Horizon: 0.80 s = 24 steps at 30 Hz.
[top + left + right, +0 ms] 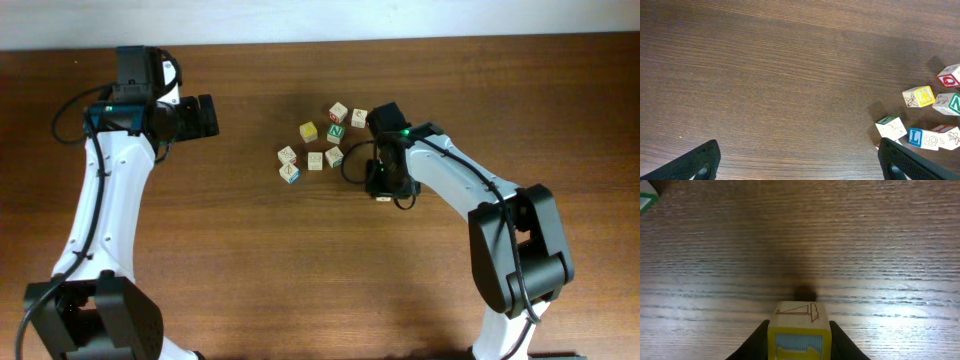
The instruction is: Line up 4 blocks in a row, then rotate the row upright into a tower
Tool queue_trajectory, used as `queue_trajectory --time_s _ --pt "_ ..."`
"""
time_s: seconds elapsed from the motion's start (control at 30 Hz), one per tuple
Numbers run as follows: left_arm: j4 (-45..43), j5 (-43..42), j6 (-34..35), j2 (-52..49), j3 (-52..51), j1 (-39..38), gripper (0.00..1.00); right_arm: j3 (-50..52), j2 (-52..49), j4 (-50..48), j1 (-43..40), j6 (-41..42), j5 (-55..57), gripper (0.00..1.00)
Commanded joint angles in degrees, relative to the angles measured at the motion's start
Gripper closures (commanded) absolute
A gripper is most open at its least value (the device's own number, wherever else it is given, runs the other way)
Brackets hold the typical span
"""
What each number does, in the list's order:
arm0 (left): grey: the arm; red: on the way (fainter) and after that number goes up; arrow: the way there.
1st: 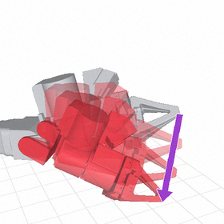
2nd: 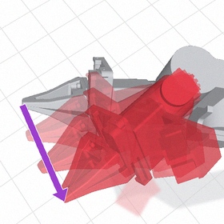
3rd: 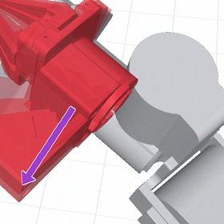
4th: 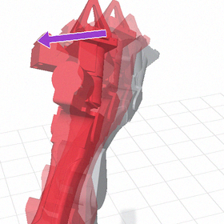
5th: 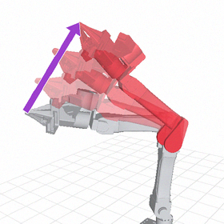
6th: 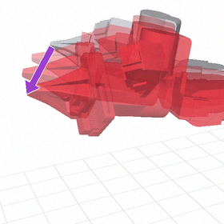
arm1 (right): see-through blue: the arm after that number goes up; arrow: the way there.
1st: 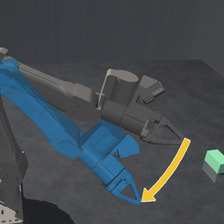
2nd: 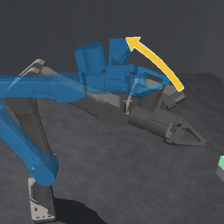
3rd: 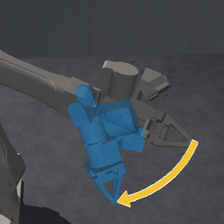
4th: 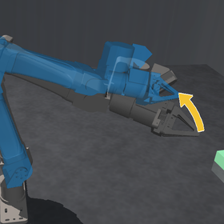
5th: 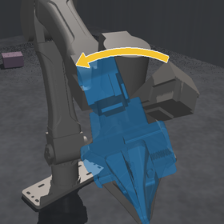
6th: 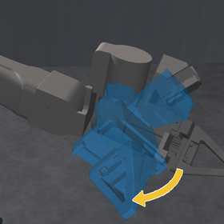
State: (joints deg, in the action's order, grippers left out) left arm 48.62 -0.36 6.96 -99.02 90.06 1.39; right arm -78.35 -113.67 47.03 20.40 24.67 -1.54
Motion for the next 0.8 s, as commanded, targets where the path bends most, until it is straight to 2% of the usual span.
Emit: queue_trajectory --time_s 0.0,0.03,0.07,0.1,0.13,0.23,0.27,0.37,0.43,0.53,0.67,0.7,0.77 --pt "-0.1 0.6 0.5 -0.4 0.6 -0.2 0.01 0.3 -1.5 -0.1 0.2 -0.6 0.5 0.70" --pt "-0.1 0.6 0.5 -0.4 0.6 -0.2 0.01 0.3 -1.5 -0.1 0.2 -0.6 0.5 0.70" --pt "-0.1 0.6 0.5 -0.4 0.6 -0.2 0.01 0.3 -1.5 0.0 0.2 -0.6 0.4 0.66" --pt "-0.1 0.6 0.5 -0.4 0.6 -0.2 0.01 0.3 -1.5 0.2 0.2 -0.6 0.4 0.52" --pt "-0.1 0.6 0.5 -0.4 0.6 -0.2 0.01 0.3 -1.5 0.3 0.2 -0.7 0.5 0.51" --pt "-0.1 0.6 0.5 -0.4 0.6 -0.2 0.01 0.1 -1.5 0.5 0.1 -0.8 0.2 0.51" --pt "-0.1 0.6 0.5 -0.4 0.6 -0.2 0.01 -1.2 -1.4 1.2 -0.3 -3.0 -1.3 0.50" --pt "-0.1 0.6 0.5 -0.4 0.6 -0.2 0.01 -18.9 -1.4 6.8 -1.7 -7.0 -1.9 0.46" --pt "-0.1 0.6 0.5 -0.4 0.6 -0.2 0.01 -24.1 -1.4 1.7 -0.5 -8.9 -1.7 0.43" --pt "-0.1 0.6 0.5 -0.4 0.6 -0.2 0.01 -24.1 -5.1 -9.0 2.0 -8.3 1.6 0.45" --pt "-0.1 0.6 0.5 -0.4 0.6 -0.2 0.01 -24.1 -12.6 -14.3 3.3 -2.4 2.2 0.45" --pt "-0.1 0.6 0.5 -0.4 0.6 -0.2 0.01 -24.1 -14.8 -15.3 3.6 -0.1 2.3 0.49" --pt "-0.1 0.6 0.5 -0.4 0.6 -0.2 0.01 -24.1 -17.3 -16.2 3.7 1.9 2.2 0.49"
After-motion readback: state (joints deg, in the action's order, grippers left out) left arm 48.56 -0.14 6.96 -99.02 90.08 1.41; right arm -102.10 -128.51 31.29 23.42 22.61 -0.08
